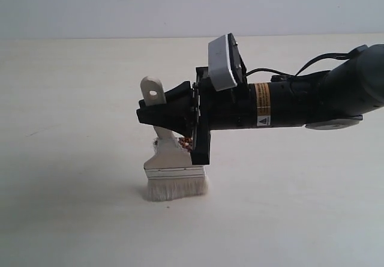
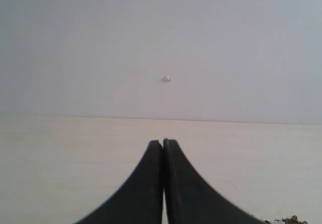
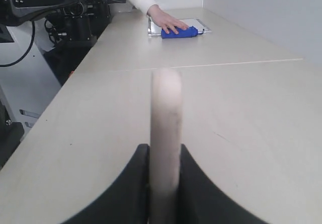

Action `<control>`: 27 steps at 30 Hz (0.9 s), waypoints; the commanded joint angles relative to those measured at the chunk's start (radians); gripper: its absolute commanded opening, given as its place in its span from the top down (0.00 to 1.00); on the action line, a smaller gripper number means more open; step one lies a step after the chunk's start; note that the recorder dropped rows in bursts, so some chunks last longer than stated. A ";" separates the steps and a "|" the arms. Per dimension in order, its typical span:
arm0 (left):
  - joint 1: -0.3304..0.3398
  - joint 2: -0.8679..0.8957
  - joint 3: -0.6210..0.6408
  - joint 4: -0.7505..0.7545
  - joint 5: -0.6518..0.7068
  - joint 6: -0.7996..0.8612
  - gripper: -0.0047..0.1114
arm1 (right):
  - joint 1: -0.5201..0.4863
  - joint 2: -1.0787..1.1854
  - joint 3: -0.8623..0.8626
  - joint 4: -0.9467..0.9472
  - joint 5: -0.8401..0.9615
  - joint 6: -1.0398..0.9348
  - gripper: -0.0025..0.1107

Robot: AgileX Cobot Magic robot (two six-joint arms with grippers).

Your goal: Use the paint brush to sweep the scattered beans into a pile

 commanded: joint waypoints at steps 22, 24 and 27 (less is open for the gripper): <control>0.002 -0.009 0.003 -0.006 -0.003 0.005 0.96 | -0.029 0.107 -0.202 -0.074 0.005 0.046 0.98; 0.002 -0.009 0.003 -0.006 -0.003 0.005 0.96 | -0.029 0.107 -0.201 -0.094 0.005 0.072 0.98; 0.002 -0.009 0.003 -0.006 -0.003 0.005 0.96 | -0.029 0.086 -0.201 -0.118 0.005 0.116 0.98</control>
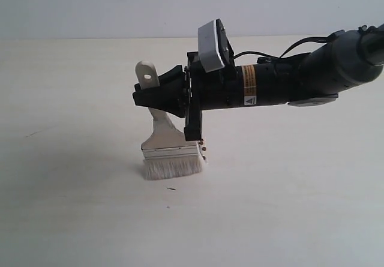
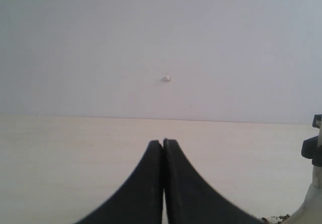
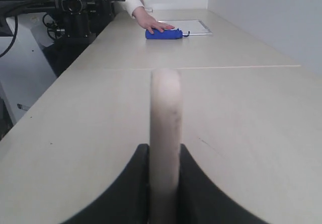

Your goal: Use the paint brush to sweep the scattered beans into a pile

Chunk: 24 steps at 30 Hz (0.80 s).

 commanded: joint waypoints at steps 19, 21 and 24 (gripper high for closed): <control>0.002 -0.009 0.003 -0.006 -0.003 0.005 0.96 | -0.005 -0.232 0.129 0.268 0.006 0.131 0.98; 0.002 -0.009 0.003 -0.006 -0.003 0.005 0.96 | -0.005 -0.253 0.200 0.402 0.006 0.068 0.98; 0.002 -0.009 0.003 -0.006 -0.003 0.005 0.96 | -0.005 -0.277 0.313 0.643 0.006 -0.002 0.98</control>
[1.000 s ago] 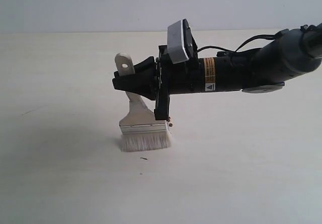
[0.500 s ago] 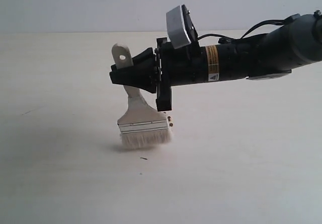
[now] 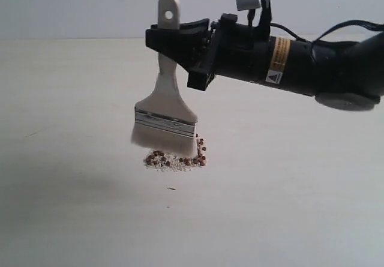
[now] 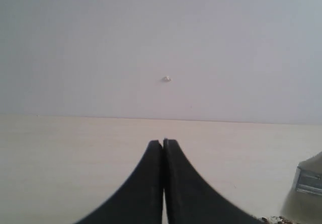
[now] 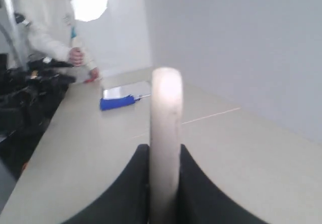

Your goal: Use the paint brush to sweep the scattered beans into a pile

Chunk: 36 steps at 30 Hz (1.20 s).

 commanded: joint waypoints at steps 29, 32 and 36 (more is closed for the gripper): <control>0.002 -0.009 0.003 -0.006 -0.003 0.005 0.96 | 0.443 -0.053 0.178 1.400 0.111 -0.506 0.98; 0.002 -0.009 0.003 -0.006 -0.003 0.005 0.96 | 0.534 -0.053 0.120 1.521 0.111 -0.655 0.98; 0.002 -0.009 0.003 -0.006 -0.003 0.005 0.96 | 0.639 -0.050 0.020 1.678 0.118 -0.885 0.98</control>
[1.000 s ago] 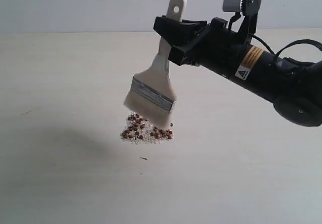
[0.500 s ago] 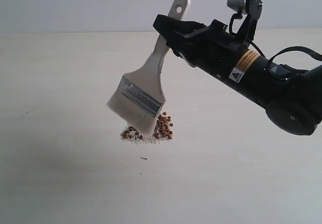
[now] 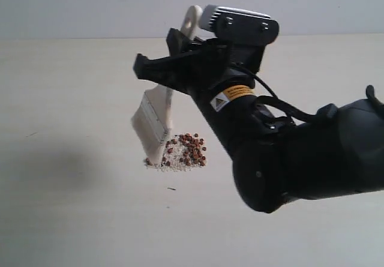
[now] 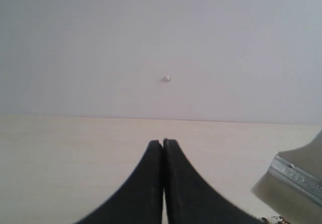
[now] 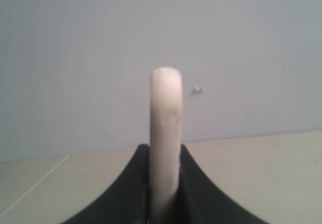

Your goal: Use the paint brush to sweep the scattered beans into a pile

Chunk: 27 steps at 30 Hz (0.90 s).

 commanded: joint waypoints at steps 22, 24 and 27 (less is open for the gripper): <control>0.002 -0.009 0.003 -0.006 -0.003 0.005 0.96 | 0.257 0.285 -0.359 0.570 -0.133 -0.567 0.98; 0.002 -0.009 0.003 -0.006 -0.003 0.005 0.96 | 0.257 0.285 -0.359 0.570 -0.133 -0.600 0.98; 0.002 -0.009 0.003 -0.006 -0.003 0.005 0.96 | 0.257 0.285 -0.359 0.588 -0.133 -0.668 0.98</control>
